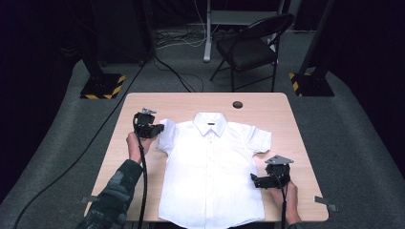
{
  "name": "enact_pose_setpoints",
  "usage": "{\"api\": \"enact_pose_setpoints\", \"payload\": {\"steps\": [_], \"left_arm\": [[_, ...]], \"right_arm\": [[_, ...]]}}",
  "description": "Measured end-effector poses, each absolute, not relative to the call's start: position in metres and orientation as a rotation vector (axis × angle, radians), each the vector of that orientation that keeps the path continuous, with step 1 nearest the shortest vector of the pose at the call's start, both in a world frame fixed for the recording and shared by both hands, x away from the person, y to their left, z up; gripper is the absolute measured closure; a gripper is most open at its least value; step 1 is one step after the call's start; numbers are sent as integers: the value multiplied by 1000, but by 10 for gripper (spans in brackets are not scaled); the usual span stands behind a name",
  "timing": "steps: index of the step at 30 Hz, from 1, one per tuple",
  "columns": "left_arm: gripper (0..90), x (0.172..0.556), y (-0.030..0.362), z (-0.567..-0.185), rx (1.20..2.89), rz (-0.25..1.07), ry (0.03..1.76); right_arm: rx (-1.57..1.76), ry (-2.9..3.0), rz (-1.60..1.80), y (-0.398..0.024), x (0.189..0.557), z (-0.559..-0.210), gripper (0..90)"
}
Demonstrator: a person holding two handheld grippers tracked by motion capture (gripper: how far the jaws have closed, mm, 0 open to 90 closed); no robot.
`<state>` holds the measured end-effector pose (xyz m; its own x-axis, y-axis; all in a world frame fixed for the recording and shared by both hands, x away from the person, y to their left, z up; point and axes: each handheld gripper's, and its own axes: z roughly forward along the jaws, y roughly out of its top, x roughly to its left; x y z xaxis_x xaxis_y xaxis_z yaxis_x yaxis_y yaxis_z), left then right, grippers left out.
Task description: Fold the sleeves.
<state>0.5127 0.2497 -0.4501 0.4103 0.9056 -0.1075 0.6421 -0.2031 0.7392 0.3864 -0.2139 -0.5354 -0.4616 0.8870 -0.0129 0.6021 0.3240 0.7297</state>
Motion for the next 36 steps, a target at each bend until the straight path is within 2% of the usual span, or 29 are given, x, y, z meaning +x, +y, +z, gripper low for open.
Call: {"api": "enact_pose_setpoints", "payload": {"steps": [19, 36], "left_arm": [[873, 517, 221, -444, 1984, 432, 1240], [873, 525, 184, -458, 2043, 363, 1182]], "right_arm": [[1317, 2183, 936, -214, 386, -535, 0], [1316, 2183, 936, -214, 386, -535, 0]]}}
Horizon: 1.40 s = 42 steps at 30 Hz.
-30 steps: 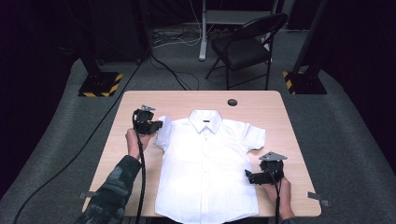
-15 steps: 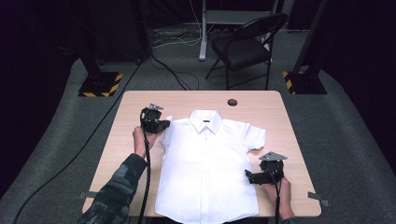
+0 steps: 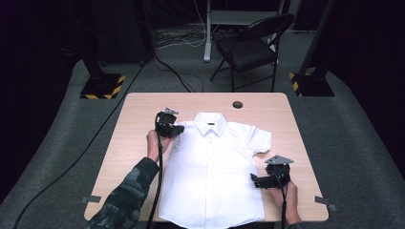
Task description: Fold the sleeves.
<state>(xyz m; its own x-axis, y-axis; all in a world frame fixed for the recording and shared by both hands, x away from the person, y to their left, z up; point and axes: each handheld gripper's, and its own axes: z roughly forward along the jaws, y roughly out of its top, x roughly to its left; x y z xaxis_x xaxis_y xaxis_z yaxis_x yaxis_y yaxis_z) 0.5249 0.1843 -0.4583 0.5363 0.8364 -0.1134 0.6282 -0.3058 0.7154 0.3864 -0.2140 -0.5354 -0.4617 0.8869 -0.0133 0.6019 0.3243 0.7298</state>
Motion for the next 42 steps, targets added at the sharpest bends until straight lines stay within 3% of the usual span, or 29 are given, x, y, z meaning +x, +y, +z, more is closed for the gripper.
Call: {"api": "enact_pose_setpoints", "payload": {"steps": [14, 22, 28, 42], "left_arm": [[851, 524, 167, -469, 2058, 280, 1126], [657, 525, 174, -477, 2057, 234, 1150], [465, 527, 179, -483, 2111, 274, 1176], [182, 519, 172, -498, 2288, 346, 1172]], "right_arm": [[1317, 2183, 936, -214, 386, -535, 0], [1316, 2183, 936, -214, 386, -535, 0], [1317, 2183, 936, -214, 386, -535, 0], [1317, 2183, 937, -214, 386, -535, 0]]}}
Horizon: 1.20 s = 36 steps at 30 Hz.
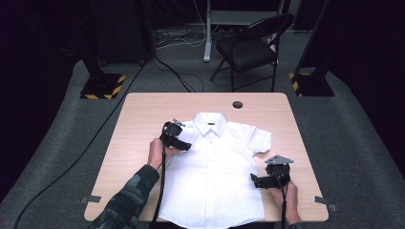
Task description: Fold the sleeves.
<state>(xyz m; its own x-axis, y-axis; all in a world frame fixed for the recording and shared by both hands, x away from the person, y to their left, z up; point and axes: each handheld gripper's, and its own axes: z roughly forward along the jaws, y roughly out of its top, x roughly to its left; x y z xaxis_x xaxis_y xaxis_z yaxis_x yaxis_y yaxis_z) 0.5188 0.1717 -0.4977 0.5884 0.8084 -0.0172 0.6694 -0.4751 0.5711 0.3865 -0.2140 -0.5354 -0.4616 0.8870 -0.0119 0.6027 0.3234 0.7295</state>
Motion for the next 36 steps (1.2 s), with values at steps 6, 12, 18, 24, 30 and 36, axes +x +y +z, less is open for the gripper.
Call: {"api": "enact_pose_setpoints", "payload": {"steps": [6, 12, 18, 24, 30, 36], "left_arm": [[141, 520, 169, -504, 2322, 337, 1174], [114, 519, 166, -510, 2335, 353, 1172], [75, 516, 169, -504, 2303, 356, 1171], [30, 516, 175, -502, 2297, 341, 1182], [20, 513, 182, -499, 2303, 357, 1209], [16, 511, 182, -507, 2333, 340, 1216]], "right_arm": [[1317, 2183, 936, -214, 386, -535, 0], [1318, 2183, 937, -214, 387, -535, 0], [1318, 2183, 937, -214, 387, -535, 0], [1318, 2183, 937, -214, 387, -535, 0], [1318, 2183, 937, -214, 387, -535, 0], [1318, 2183, 937, -214, 387, -535, 0]]}}
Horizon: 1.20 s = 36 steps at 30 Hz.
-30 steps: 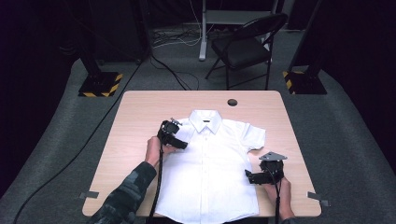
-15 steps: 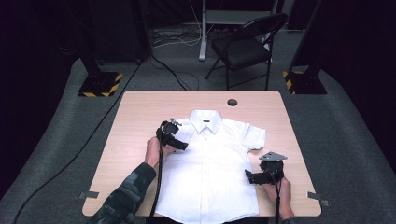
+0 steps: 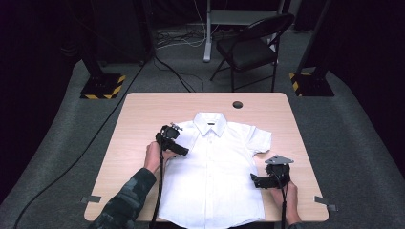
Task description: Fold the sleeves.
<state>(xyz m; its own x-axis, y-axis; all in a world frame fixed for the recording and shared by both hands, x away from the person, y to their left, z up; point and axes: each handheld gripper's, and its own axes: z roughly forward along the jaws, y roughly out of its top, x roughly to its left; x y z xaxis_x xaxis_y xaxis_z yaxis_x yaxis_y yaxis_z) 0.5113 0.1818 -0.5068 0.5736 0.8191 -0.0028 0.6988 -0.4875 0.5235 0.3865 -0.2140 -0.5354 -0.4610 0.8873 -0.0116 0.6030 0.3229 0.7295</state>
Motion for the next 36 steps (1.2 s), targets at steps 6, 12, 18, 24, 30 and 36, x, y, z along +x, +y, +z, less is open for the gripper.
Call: {"api": "enact_pose_setpoints", "payload": {"steps": [6, 12, 18, 24, 30, 36], "left_arm": [[9, 512, 180, -511, 2336, 324, 1217], [0, 509, 182, -504, 2316, 341, 1205], [0, 504, 189, -497, 2277, 352, 1197], [0, 492, 198, -488, 2226, 362, 1181], [0, 473, 209, -479, 2193, 391, 1141], [0, 447, 223, -476, 2169, 413, 1117]], "right_arm": [[1318, 2183, 936, -214, 386, -535, 0], [1318, 2183, 937, -214, 387, -535, 0], [1319, 2183, 936, -214, 386, -535, 0], [1318, 2183, 936, -214, 387, -535, 0], [1319, 2183, 936, -214, 387, -535, 0], [1319, 2182, 936, -214, 386, -535, 0]]}}
